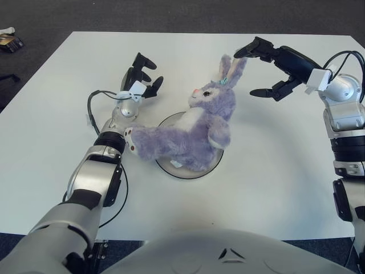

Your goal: Put the doll into the plate.

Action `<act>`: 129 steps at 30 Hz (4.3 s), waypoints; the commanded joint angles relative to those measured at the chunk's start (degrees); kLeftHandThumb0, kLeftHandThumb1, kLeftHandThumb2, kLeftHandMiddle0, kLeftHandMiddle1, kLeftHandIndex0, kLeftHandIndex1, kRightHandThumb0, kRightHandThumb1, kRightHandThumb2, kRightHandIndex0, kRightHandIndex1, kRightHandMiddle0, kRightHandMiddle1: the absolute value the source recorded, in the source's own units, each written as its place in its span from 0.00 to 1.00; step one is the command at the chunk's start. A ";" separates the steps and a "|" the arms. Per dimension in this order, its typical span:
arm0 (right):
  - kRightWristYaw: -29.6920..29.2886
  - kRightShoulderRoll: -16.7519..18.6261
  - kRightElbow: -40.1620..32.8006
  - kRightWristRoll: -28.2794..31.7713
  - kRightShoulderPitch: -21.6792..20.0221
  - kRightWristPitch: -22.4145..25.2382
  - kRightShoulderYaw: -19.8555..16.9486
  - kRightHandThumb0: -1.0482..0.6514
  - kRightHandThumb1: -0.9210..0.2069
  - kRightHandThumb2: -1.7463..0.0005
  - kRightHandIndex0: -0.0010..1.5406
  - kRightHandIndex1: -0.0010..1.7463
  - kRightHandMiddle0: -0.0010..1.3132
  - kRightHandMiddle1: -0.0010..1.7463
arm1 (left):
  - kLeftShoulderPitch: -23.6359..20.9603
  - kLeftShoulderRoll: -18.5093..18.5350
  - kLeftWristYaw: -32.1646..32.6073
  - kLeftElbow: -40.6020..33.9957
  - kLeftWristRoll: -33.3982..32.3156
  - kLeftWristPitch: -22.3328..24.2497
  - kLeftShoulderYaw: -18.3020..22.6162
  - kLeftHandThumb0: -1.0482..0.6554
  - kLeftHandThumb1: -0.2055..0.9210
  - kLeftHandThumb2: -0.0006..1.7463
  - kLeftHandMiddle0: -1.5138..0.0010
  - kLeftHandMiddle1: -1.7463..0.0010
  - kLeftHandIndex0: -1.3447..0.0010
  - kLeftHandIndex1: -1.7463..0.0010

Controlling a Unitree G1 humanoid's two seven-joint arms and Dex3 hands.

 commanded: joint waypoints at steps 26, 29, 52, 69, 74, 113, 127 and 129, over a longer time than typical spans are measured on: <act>-11.38 1.62 3.64 1.47 2.18 8.06 -6.80 0.44 0.58 0.34 0.09 0.38 0.02 0.68 | 2.63 1.44 -2.71 1.98 -3.88 -0.50 3.73 0.61 0.71 0.55 0.68 0.06 0.87 0.00; -14.57 2.48 5.21 -0.17 2.01 6.83 -6.65 0.38 0.51 0.39 0.12 0.42 0.05 0.70 | 2.70 1.10 -2.31 2.75 -4.62 -0.36 4.54 0.61 0.74 0.51 0.68 0.09 0.87 0.00; -31.76 17.37 26.25 5.54 -2.35 2.10 -13.04 0.61 0.40 0.40 0.37 0.85 0.28 1.00 | 5.22 -4.16 -0.34 3.39 -12.95 -5.62 12.18 0.61 0.73 0.49 0.65 0.17 0.82 0.00; -32.98 23.65 32.13 10.12 -1.47 -1.53 -15.55 0.61 0.48 0.31 0.42 0.90 0.27 1.00 | 5.89 -4.09 -2.80 5.19 -14.23 -8.64 13.24 0.61 0.68 0.53 0.62 0.19 0.78 0.00; -33.89 24.91 30.90 9.97 -0.58 -0.25 -15.42 0.61 0.51 0.28 0.42 0.93 0.28 1.00 | 6.04 -4.31 -3.56 5.49 -14.79 -8.87 13.70 0.61 0.64 0.57 0.60 0.18 0.77 0.00; -37.64 27.61 20.74 4.94 10.74 5.41 -9.74 0.61 0.77 0.10 0.52 1.00 0.51 0.91 | 14.23 -7.22 -13.32 -8.10 -21.31 -0.49 14.83 0.61 0.48 0.72 0.55 0.09 0.73 0.00; -35.13 27.54 25.49 6.70 12.77 -4.20 -11.28 0.61 0.82 0.06 0.55 1.00 0.53 0.92 | 17.11 -6.98 -12.85 -13.30 -19.44 0.85 13.61 0.61 0.43 0.77 0.53 0.07 0.71 0.00; -34.44 27.86 26.51 7.75 12.52 -5.16 -11.90 0.61 0.84 0.04 0.56 1.00 0.54 0.93 | 17.49 -6.93 -12.72 -13.80 -19.22 0.65 13.60 0.61 0.43 0.77 0.53 0.07 0.71 0.00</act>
